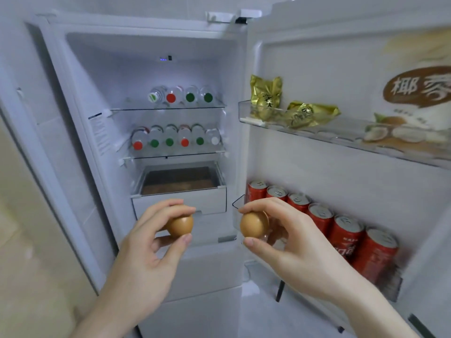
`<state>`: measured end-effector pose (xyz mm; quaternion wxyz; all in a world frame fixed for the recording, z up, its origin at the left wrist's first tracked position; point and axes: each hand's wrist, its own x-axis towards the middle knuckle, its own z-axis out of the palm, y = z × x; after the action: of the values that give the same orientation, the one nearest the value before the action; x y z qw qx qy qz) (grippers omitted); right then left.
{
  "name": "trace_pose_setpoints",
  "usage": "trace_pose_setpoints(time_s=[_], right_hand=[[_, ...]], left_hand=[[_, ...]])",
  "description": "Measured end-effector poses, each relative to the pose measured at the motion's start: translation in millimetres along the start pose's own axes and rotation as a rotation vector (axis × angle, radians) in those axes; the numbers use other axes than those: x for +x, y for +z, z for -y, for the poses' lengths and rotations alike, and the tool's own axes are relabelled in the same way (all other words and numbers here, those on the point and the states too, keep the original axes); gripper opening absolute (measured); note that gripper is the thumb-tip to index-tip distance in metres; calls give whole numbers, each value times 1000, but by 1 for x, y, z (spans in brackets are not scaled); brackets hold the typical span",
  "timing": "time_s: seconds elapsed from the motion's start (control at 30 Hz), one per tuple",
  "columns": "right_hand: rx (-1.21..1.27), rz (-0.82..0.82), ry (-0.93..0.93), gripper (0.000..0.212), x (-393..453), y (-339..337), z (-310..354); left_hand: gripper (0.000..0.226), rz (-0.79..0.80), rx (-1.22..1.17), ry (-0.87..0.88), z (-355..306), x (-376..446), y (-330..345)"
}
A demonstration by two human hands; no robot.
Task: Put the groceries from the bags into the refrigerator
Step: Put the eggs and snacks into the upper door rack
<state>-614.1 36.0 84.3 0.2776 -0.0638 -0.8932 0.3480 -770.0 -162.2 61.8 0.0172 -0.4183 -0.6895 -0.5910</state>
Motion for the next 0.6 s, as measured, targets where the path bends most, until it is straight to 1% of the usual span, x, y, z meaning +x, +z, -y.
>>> trace_pose_setpoints(time_s=[0.2,0.4,0.5,0.6], right_hand=[[-93,-77,6,35,13,-44,22],[-335,-184,-58,34,47,-104,43],[-440,-239,-48,31,67,-128,47],[-514,-253,-16,31,85,-145,50]], left_hand=[[47,109,-19,163,-21,51,10],[42,159,11,344,-51,121,27],[38,173,46,397,-68,160,37],[35,207,77,418,-81,198,47]])
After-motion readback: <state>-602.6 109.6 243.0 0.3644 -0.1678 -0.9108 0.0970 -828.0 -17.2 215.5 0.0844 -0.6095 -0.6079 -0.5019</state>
